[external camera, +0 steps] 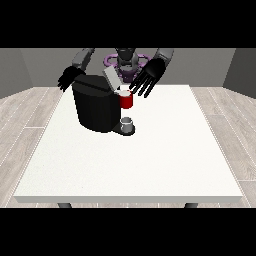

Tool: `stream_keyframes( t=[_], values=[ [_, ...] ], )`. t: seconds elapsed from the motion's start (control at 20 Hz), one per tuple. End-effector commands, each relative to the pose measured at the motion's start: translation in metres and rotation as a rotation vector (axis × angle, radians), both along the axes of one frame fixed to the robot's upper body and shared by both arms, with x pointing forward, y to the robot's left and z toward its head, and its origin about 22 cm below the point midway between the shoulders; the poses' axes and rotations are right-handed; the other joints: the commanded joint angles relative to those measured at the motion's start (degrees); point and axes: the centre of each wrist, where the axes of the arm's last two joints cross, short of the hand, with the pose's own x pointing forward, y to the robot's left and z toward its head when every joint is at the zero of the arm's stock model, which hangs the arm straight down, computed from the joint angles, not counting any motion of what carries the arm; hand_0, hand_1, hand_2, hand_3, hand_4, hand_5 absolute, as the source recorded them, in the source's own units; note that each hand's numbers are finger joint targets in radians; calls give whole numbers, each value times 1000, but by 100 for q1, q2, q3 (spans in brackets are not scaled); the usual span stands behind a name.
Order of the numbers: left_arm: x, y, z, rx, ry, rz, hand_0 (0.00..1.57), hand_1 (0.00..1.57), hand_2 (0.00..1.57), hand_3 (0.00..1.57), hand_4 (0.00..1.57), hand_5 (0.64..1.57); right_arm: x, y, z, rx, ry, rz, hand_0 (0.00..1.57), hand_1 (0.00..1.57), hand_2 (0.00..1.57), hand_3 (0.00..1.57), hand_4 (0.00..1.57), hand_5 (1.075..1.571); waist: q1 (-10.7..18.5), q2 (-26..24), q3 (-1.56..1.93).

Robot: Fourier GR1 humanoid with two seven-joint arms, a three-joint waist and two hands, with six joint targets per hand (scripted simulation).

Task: Insert the coffee pod into the coffee machine and close the lid

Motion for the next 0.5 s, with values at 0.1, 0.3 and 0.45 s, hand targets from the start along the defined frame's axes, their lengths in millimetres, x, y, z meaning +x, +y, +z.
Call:
stream_keyframes(
  t=[0.1, 0.3, 0.45],
  values=[
    [-5, 11, -23, -10, 17, 0, 0, 0, 0, 0, 0, 1571, -11, -7, -12, 26, -30, -11, 0, 0, 0, 0, 405, 1571, 144, -164, -1],
    [-6, -15, -53, -145, 113, -8, 0, 0, 0, 0, 0, 1571, -19, -3, -20, 7, 62, -36, 0, 0, 0, 0, 430, 1571, 273, -771, -4],
    [-13, -2, -78, -374, 98, 6, 0, 0, 0, 0, 0, 1571, -25, -31, -24, 40, 67, -78, 0, 0, 0, 0, 370, 1571, 571, -979, -6]
  ],
)
